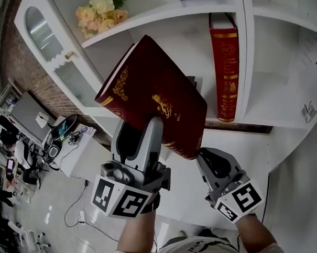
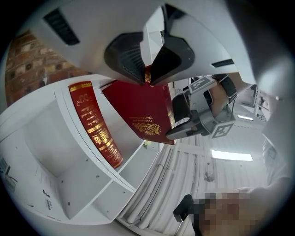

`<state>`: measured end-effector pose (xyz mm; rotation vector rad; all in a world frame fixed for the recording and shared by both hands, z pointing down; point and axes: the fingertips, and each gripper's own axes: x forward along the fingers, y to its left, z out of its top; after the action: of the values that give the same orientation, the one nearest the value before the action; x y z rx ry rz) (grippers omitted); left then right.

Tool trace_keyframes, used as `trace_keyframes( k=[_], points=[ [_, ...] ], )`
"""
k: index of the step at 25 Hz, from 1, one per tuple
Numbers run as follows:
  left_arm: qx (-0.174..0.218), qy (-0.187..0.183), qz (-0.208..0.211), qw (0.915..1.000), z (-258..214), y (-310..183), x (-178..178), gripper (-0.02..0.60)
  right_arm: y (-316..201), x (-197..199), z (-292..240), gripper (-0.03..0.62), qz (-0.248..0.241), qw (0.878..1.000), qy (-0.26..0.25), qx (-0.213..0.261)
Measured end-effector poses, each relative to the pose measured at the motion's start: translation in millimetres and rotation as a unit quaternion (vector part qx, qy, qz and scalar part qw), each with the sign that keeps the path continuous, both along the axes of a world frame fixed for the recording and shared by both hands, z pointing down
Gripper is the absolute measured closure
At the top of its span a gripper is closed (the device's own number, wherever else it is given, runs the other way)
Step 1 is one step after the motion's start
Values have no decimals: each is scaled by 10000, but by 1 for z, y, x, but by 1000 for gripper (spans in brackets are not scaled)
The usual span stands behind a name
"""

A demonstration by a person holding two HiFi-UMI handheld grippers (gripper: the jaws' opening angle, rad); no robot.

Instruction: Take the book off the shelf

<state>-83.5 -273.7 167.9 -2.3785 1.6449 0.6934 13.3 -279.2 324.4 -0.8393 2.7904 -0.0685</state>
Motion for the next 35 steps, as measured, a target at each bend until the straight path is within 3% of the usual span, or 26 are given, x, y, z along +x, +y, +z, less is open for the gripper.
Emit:
trace_keyframes(
  k=[7,11,23,35],
  points=[
    [73,108,191,9997,4,45,-25,319,37,-24,4,574,98,9998,196,26],
    [-83,189,369,9991,18,69,-47,328,67,-48,14,573,144,9993,329,-57],
    [-361,-365,345,9981,52,150,-89,330,158,-109,24,574,247,9982,539,-90],
    [-504,-445,187,9976,76,193,-113,330,194,-125,19,576,465,9974,556,-43]
  ],
)
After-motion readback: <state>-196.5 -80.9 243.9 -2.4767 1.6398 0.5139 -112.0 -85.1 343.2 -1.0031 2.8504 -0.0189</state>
